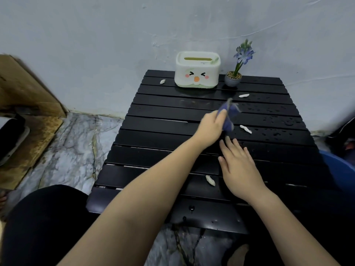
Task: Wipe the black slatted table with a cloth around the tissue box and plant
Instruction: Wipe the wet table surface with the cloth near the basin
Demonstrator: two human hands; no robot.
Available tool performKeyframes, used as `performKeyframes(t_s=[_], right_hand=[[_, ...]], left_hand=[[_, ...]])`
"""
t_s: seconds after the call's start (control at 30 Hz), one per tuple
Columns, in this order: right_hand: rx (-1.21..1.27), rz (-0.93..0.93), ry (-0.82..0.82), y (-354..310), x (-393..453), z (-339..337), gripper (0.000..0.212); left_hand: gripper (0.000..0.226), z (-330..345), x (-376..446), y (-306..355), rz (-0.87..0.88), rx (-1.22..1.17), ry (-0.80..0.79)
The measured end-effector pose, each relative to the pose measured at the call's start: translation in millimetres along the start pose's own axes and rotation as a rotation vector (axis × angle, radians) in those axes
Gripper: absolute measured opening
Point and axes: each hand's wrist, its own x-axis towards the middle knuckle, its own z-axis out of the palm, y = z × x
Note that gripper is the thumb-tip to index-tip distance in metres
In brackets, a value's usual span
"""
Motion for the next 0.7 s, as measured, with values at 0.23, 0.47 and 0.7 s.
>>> performKeyframes(t_s=[0.23, 0.47, 0.7], right_hand=[[0.004, 0.006, -0.017, 1, 0, 0, 0.054], [-0.016, 0.021, -0.007, -3, 1, 4, 0.053], [-0.053, -0.017, -0.001, 2, 0, 7, 0.068]], left_hand=[[0.039, -107, 15, 12, -0.050, -0.218, 0.453], [0.042, -202, 29, -63, -0.073, 0.490, 0.514], [0.041, -124, 55, -75, 0.037, 1.108, 0.341]])
